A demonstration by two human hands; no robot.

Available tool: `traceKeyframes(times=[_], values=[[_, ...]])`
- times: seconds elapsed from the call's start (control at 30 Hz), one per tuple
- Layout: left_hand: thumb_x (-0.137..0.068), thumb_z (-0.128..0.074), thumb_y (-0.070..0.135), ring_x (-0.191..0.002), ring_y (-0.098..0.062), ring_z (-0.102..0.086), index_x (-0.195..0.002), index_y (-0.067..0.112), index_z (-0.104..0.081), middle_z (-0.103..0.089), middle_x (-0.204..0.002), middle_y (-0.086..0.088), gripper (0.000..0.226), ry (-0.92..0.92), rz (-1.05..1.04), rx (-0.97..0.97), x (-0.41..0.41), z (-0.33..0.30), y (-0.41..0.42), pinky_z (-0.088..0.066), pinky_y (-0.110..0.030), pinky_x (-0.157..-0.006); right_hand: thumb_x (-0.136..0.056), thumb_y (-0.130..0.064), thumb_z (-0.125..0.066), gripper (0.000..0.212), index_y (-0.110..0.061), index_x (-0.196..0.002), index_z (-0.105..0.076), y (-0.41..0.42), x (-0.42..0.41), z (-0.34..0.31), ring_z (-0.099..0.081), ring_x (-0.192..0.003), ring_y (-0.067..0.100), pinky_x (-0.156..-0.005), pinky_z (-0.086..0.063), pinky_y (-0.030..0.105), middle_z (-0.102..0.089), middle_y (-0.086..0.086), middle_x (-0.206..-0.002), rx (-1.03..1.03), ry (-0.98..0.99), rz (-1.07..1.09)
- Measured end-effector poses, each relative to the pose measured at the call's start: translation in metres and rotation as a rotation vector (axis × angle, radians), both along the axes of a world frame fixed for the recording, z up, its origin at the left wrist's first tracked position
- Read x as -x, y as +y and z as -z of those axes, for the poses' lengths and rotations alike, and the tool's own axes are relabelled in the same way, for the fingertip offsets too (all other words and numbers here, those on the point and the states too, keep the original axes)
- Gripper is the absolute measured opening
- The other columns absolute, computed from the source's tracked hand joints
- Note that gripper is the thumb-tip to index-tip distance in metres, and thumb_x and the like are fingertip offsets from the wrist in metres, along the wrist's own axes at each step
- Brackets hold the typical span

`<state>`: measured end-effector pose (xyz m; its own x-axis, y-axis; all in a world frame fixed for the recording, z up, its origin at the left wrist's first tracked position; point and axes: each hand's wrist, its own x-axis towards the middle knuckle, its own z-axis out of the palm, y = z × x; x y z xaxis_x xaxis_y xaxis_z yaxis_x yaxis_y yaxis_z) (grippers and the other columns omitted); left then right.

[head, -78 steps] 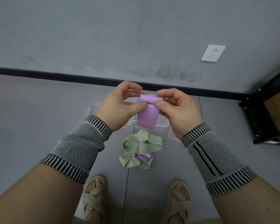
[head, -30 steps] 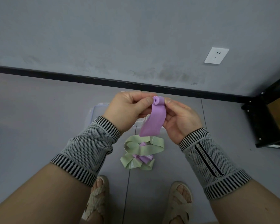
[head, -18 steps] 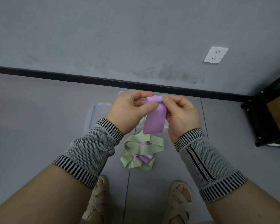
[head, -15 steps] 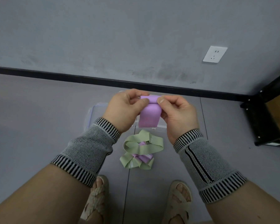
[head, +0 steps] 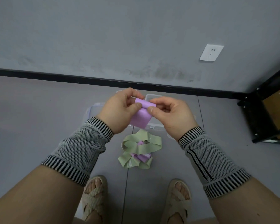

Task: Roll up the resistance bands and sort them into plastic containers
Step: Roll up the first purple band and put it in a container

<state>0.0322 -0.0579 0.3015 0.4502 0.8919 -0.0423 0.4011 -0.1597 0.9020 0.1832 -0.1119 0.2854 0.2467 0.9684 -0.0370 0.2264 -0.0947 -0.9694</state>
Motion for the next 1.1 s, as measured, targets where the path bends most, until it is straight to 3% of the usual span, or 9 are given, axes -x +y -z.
traceKeyframes(times=[0.17,0.27,0.37,0.47,0.53,0.6,0.67,0.87,1.1], values=[[-0.091,-0.057,0.013,-0.074,-0.006,-0.061,-0.104,0.028,-0.051,-0.068,-0.085,0.006,0.021,0.064,0.024,-0.039,0.0,0.0,0.001,-0.048,-0.021,-0.07,-0.084,-0.019,-0.069,0.007,-0.025,-0.086,-0.067,0.0,-0.001,0.002,-0.061,-0.069,0.023,-0.077,-0.055,0.046,-0.068,0.008,-0.075,0.059,-0.113,-0.057],[-0.091,-0.057,0.019,-0.079,-0.014,-0.063,-0.114,0.025,-0.052,-0.069,-0.082,0.004,0.024,0.064,0.007,-0.03,-0.001,0.001,0.0,-0.049,-0.029,-0.075,-0.087,-0.021,-0.065,0.005,-0.025,-0.084,-0.066,0.001,-0.001,0.003,-0.055,-0.066,0.013,-0.072,-0.052,0.039,-0.061,-0.006,-0.07,0.063,-0.147,-0.057],[-0.095,-0.049,0.02,-0.082,-0.018,-0.059,-0.118,0.02,-0.056,-0.066,-0.082,-0.001,0.024,0.119,-0.036,-0.012,0.001,0.003,0.002,-0.045,-0.029,-0.076,-0.09,-0.018,-0.06,0.01,-0.025,-0.083,-0.062,0.002,0.0,0.003,-0.054,-0.071,0.014,-0.066,-0.047,0.033,-0.062,0.0,-0.079,0.078,0.011,0.043],[-0.097,-0.044,0.014,-0.085,-0.021,-0.057,-0.099,0.019,-0.063,-0.066,-0.092,-0.006,0.02,0.173,0.005,-0.033,0.004,0.003,0.003,-0.044,-0.03,-0.076,-0.092,-0.018,-0.058,0.007,-0.021,-0.087,-0.061,0.004,-0.002,0.001,-0.054,-0.075,0.011,-0.063,-0.044,0.026,-0.06,0.0,-0.083,0.12,0.246,0.134],[-0.095,-0.046,0.012,-0.079,-0.021,-0.057,-0.092,0.022,-0.062,-0.066,-0.087,-0.007,0.019,0.194,0.009,-0.049,0.005,0.002,0.004,-0.044,-0.03,-0.071,-0.092,-0.019,-0.058,0.008,-0.02,-0.085,-0.061,0.005,-0.001,0.0,-0.054,-0.076,0.01,-0.064,-0.043,0.026,-0.061,-0.003,-0.082,0.146,0.342,0.166],[-0.093,-0.049,0.011,-0.069,-0.013,-0.056,-0.092,0.025,-0.061,-0.064,-0.076,-0.002,0.018,0.178,0.005,-0.044,0.004,0.002,0.004,-0.044,-0.028,-0.065,-0.092,-0.02,-0.058,0.011,-0.021,-0.082,-0.061,0.006,0.0,0.0,-0.055,-0.075,0.01,-0.063,-0.042,0.026,-0.061,-0.004,-0.079,0.161,0.4,0.2],[-0.092,-0.051,0.011,-0.054,0.002,-0.052,-0.093,0.026,-0.061,-0.06,-0.067,0.008,0.018,0.165,-0.004,-0.039,0.004,0.003,0.005,-0.041,-0.015,-0.053,-0.093,-0.021,-0.058,0.014,-0.02,-0.079,-0.061,0.006,0.0,0.0,-0.055,-0.075,0.011,-0.063,-0.042,0.026,-0.061,-0.004,-0.077,0.173,0.432,0.226],[-0.091,-0.054,0.009,-0.045,0.008,-0.05,-0.099,0.022,-0.062,-0.059,-0.067,0.009,0.017,0.132,-0.004,0.006,0.005,-0.004,0.004,-0.033,-0.006,-0.039,-0.092,-0.019,-0.059,0.018,-0.017,-0.074,-0.057,0.005,-0.004,-0.002,-0.056,-0.079,0.016,-0.061,-0.043,0.028,-0.062,0.001,-0.081,0.184,0.552,0.305],[-0.09,-0.057,0.007,-0.041,0.005,-0.048,-0.1,0.018,-0.063,-0.064,-0.069,0.004,0.016,0.048,0.015,0.082,0.004,-0.012,-0.002,-0.032,-0.006,-0.038,-0.091,-0.017,-0.06,0.016,-0.022,-0.076,-0.056,0.006,0.004,0.005,-0.063,-0.077,0.013,-0.065,-0.044,0.027,-0.065,0.0,-0.083,0.119,0.405,0.295]])
